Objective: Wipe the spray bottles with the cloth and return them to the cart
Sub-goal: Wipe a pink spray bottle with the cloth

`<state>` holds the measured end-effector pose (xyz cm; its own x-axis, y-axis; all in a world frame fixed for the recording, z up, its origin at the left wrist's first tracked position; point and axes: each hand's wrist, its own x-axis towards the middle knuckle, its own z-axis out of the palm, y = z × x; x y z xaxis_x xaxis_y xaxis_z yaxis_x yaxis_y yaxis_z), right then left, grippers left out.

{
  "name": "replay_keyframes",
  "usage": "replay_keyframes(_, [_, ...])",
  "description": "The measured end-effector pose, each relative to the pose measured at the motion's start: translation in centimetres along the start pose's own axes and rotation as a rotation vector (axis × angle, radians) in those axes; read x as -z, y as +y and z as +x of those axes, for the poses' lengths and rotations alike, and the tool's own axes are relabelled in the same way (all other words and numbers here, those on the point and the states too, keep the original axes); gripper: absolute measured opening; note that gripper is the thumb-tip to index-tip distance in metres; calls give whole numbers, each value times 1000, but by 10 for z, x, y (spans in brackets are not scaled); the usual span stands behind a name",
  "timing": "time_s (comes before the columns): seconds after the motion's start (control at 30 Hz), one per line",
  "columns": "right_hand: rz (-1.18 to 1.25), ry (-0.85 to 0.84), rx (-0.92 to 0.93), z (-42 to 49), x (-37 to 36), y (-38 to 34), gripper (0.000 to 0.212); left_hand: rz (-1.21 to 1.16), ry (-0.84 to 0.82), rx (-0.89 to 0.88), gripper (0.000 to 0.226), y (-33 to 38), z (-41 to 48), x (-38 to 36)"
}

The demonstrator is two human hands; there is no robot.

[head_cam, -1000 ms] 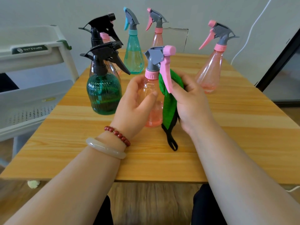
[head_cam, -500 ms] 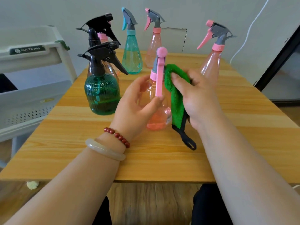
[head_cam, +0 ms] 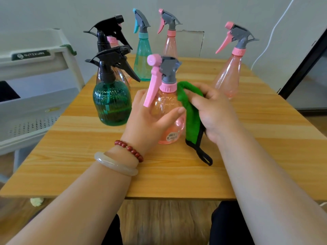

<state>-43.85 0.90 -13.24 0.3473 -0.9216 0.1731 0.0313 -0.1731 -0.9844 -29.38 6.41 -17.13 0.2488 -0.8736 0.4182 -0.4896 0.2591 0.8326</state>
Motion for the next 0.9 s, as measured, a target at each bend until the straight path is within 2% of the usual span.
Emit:
replay_keyframes(0.07, [-66, 19, -111, 1, 3, 5, 13, 14, 28, -18, 57, 1, 0, 1])
replay_keyframes(0.13, [-42, 23, -125, 3, 4, 6, 15, 8, 50, -66, 53, 5, -1, 3])
replay_keyframes(0.23, [113, -5, 72, 2, -1, -1, 21, -29, 20, -71, 56, 9, -2, 2])
replay_keyframes(0.3, [92, -15, 170, 1, -4, -3, 18, -63, 8, -63, 52, 9, -2, 1])
replay_keyframes(0.37, [31, -6, 134, 3, -1, 1, 20, -96, 5, -54, 53, 8, -2, 0])
replay_keyframes(0.47, [-15, 17, -52, 6, 9, 9, 26, -105, 10, -44, 51, 8, -2, 0])
replay_keyframes(0.53, [-46, 28, -105, 5, 9, 11, 26, -101, 9, -35, 45, 8, -3, 0])
replay_keyframes(0.63, [76, 13, -32, 2, 2, 4, 20, -99, 11, -24, 46, 9, -3, 1])
replay_keyframes(0.7, [50, -5, 22, 2, 0, -3, 19, -101, 8, -20, 48, 9, -3, 1])
replay_keyframes(0.77, [-70, 65, 10, 5, 6, -3, 16, -100, 5, -21, 49, 10, -3, 1])
replay_keyframes(0.83, [-173, 234, -26, 9, 14, -1, 13, -108, 6, -24, 45, 12, -4, 1])
replay_keyframes(0.9, [-137, 398, -36, 10, 18, 1, 14, -97, 12, -29, 41, 13, -4, 2])
